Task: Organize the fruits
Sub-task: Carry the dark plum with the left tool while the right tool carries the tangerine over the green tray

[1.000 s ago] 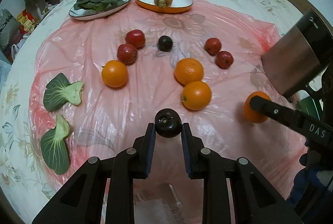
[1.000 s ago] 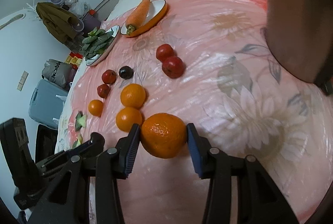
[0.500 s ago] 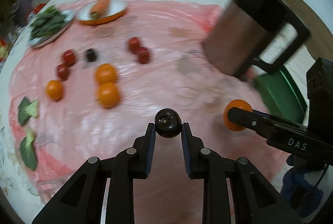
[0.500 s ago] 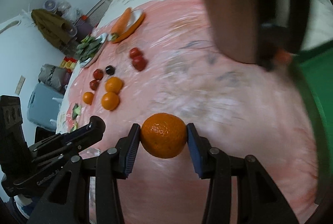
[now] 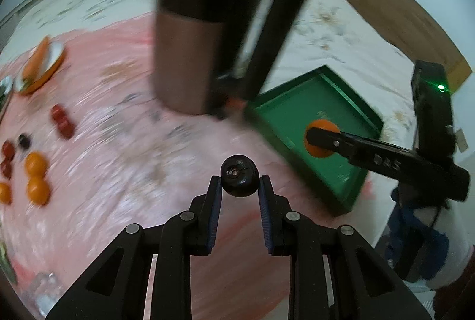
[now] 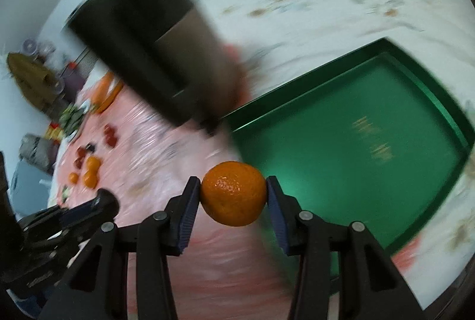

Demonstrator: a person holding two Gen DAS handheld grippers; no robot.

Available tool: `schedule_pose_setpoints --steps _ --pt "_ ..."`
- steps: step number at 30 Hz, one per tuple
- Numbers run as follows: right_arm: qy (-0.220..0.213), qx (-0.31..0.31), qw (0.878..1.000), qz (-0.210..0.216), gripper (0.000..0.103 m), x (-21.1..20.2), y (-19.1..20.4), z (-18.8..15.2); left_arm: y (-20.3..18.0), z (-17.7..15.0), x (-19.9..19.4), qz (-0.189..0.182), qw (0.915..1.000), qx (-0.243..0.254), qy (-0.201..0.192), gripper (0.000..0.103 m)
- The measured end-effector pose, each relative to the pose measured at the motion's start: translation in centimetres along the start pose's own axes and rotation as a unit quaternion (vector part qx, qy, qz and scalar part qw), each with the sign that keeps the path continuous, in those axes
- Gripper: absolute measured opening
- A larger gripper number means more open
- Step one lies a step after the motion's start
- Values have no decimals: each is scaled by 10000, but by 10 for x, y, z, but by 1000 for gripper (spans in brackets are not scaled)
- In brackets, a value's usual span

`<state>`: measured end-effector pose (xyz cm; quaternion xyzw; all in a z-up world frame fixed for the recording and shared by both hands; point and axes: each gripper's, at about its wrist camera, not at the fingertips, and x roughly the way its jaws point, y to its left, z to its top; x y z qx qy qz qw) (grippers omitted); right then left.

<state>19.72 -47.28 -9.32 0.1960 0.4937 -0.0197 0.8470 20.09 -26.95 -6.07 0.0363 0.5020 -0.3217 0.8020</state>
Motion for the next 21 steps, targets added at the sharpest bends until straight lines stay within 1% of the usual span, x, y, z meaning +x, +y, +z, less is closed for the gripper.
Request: schedule_pose_setpoints --steps 6,11,16,21 --pt "-236 171 9986 -452 56 -5 -61 26 -42 30 32 -250 9994 231 -63 21" --pt "-181 287 9967 -740 56 -2 -103 35 -74 48 69 -351 9984 432 47 21" --pt "-85 330 9936 -1074 56 2 -134 35 -98 53 107 -320 9973 569 342 21" --pt "-23 314 9916 -1257 57 7 -149 34 -108 46 125 -259 9964 642 496 21"
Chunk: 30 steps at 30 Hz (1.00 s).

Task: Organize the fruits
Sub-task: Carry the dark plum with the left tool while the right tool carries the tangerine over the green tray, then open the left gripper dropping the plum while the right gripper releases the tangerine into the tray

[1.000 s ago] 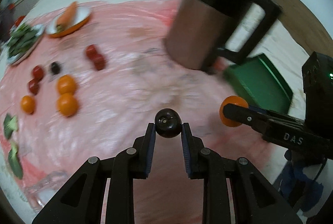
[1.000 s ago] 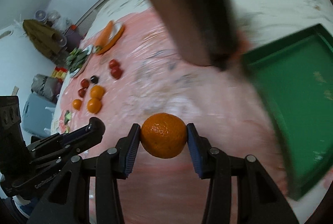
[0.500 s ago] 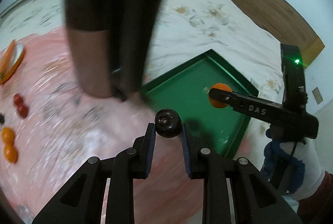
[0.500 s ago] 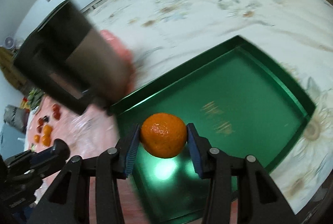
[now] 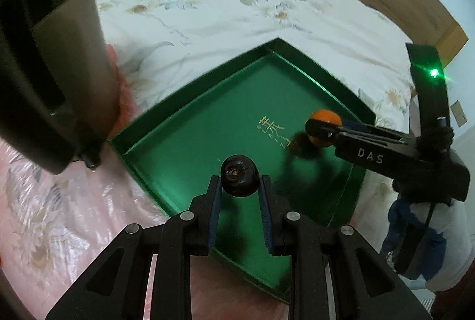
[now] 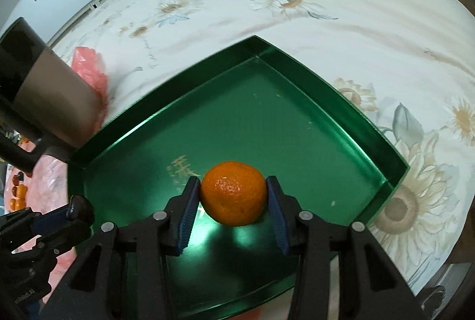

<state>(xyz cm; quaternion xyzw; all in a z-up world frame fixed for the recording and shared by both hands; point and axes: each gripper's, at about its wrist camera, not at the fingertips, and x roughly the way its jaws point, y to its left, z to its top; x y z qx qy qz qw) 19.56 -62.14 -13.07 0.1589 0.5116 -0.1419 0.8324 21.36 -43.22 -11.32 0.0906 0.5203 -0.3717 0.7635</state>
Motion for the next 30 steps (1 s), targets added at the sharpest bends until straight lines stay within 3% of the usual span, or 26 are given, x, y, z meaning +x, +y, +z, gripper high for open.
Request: schedule_pose_setpoints --steps 12,14,15,17,24,30 --pt "-27 -133 9998 -123 60 2 4 3 -6 -5 13 53 9998 95 141 22" --pt "-82 -124 9998 -122 72 -2 5 4 -6 -4 11 46 9999 103 85 28" --pt "-144 -164 9996 -174 91 -5 7 4 -6 -4 9 24 9999 118 43 36" --pt "-249 -209 9992 -220 103 -12 10 4 -7 -4 4 -29 9998 166 -54 42" --pt "-376 -183 9985 -341 103 -32 14 -1 -10 -6 -19 -234 9990 244 -291 61" --pt "-532 -17 9971 -548 103 -50 18 -9 -7 -11 -43 -369 9981 315 -385 65"
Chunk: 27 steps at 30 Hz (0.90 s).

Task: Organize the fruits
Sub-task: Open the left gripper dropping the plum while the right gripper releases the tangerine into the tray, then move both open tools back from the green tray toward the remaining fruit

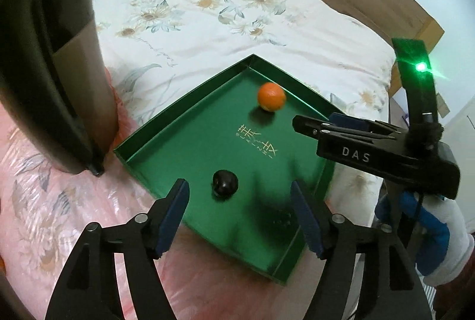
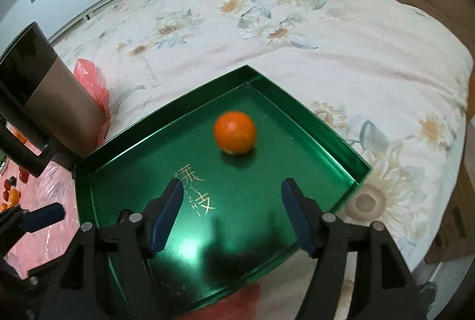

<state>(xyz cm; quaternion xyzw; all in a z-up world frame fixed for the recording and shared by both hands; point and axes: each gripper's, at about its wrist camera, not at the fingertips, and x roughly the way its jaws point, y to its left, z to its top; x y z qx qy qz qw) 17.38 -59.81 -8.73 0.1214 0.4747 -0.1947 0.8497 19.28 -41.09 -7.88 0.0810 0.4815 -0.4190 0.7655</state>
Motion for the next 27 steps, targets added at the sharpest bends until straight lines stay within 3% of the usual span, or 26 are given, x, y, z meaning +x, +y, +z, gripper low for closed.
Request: schedule_pose_setpoints --steps 12,21,27 --pt "209 358 9991 26 103 -22 16 -30 34 -24 -51 383 9989 -240 -86 65" --pt "343 63 9987 377 103 -37 59 -50 71 -49 -82 661 9964 -536 -40 65" --pt "452 -528 9949 736 103 -48 111 -62 101 -63 -103 893 9925 -834 -110 65"
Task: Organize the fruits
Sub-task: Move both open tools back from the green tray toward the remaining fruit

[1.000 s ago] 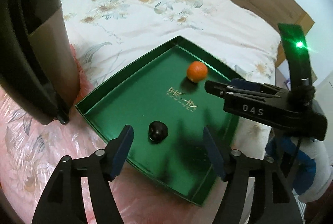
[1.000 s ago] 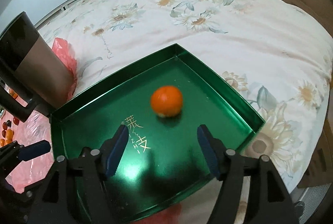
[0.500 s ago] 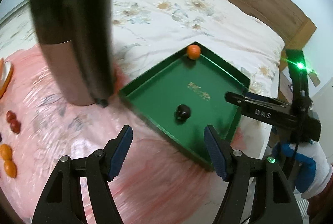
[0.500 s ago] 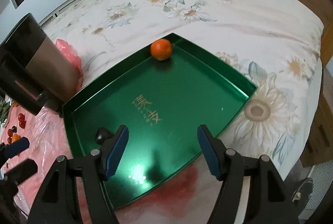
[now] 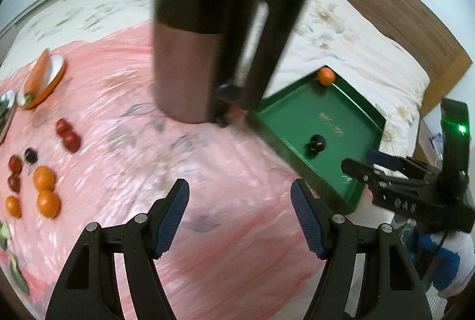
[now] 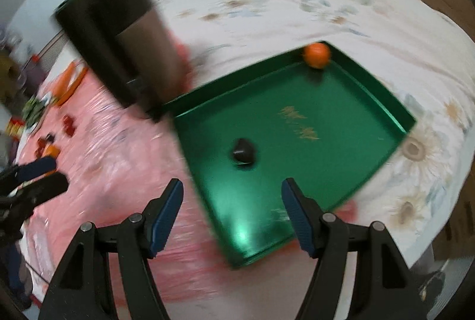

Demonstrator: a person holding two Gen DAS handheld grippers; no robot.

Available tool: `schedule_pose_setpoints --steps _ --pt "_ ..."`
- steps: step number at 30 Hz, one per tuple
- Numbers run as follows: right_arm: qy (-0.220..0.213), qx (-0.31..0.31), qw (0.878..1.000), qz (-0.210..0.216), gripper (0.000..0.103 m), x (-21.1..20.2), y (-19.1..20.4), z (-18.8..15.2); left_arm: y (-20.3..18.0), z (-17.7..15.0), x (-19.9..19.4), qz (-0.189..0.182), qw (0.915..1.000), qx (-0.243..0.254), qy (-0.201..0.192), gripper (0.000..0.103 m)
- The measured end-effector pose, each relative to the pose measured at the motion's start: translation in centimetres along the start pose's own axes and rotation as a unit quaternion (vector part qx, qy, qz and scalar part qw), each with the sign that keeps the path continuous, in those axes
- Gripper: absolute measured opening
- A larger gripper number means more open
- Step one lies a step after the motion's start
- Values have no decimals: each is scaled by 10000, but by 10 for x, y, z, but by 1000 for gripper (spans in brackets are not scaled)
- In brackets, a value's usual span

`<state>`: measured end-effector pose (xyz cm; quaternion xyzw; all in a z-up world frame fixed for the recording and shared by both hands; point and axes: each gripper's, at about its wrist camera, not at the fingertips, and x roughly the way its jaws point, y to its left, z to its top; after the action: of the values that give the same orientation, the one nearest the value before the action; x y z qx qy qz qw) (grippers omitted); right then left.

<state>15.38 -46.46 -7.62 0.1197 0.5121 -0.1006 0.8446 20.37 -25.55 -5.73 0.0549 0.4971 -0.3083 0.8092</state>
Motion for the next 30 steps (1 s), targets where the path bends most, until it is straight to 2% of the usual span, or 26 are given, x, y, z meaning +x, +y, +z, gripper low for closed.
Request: schedule_pose_setpoints --steps 10,18,30 --pt "166 -782 9949 614 103 12 84 0 61 -20 -24 316 9982 -514 -37 65" --pt "253 -1174 9881 956 103 27 140 3 106 -38 -37 586 9941 -904 -96 65" --pt "224 -1880 9716 1422 103 50 220 19 179 -56 -51 1139 9776 -1733 -346 65"
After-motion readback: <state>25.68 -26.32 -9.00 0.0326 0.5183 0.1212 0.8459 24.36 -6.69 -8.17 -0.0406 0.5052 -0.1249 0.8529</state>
